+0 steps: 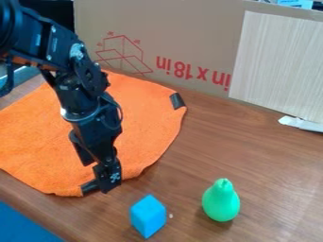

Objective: Fold cloth from top right to bottom left

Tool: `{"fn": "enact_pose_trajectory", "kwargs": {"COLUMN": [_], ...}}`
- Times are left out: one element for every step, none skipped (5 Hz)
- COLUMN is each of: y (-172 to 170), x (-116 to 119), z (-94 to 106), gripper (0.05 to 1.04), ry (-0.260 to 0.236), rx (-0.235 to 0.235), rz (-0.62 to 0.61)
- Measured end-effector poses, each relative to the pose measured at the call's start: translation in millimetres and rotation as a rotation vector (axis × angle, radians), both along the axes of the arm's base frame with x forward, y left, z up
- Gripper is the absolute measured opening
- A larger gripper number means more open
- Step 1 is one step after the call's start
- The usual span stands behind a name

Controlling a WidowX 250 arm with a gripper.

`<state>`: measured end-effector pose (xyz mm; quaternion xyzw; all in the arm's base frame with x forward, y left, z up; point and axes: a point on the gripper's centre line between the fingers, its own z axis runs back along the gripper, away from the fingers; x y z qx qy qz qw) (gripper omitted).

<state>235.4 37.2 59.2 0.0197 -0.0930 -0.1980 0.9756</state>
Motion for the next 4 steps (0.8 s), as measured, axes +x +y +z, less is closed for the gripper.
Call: {"fn": "enact_pose_trajectory", "kwargs": {"y": [6.9, 12.1, 18.1, 20.9], "x": [-2.7, -6.1, -9.8, -13.6], "z": [-5.8, -17.5, -19.5, -17.3], "gripper": [0.999, 0.938, 0.661, 0.388], "ry": [0.008, 0.021, 0.003, 0.03], "rx": [0.017, 0.024, -0.017, -0.063], "rz": [-0.001, 0.052, 0.123, 0.152]}}
